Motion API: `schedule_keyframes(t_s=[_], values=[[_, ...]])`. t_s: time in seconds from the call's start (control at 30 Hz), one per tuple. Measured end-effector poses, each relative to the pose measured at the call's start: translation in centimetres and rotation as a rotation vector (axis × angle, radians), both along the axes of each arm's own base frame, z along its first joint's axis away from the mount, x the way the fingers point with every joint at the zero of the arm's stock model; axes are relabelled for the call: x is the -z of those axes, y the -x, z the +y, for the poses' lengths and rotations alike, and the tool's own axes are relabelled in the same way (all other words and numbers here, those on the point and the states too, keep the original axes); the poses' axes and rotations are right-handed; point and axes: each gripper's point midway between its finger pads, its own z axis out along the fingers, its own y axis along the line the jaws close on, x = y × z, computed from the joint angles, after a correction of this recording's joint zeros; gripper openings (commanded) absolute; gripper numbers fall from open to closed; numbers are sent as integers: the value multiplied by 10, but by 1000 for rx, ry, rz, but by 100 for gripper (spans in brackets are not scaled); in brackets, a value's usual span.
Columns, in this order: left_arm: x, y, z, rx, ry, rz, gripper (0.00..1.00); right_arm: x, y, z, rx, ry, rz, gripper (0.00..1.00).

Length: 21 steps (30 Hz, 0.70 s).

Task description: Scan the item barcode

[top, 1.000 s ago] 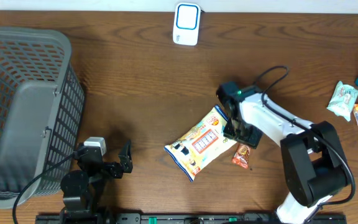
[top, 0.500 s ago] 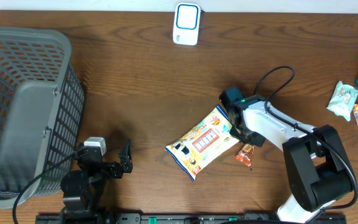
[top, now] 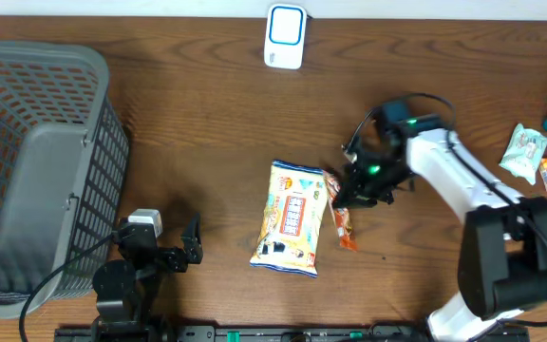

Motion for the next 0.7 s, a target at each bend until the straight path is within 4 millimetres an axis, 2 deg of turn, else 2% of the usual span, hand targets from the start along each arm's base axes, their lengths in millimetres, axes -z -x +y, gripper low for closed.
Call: schedule_keyframes(t_s=[0.1, 0.17, 0.4, 0.6, 0.7], values=[[0, 0, 0, 0, 0, 0, 100, -26, -7, 10, -29, -215, -82, 1], [0, 0, 0, 0, 0, 0, 100, -47, -8, 21, -96, -388, -195, 1], [0, 0, 0, 0, 0, 0, 100, -91, -11, 37, -180, -699, -444, 1], [0, 0, 0, 0, 0, 0, 100, -98, -12, 38, -198, -751, -509, 1], [0, 0, 0, 0, 0, 0, 100, -89, -11, 37, -250, -712, -561, 1]])
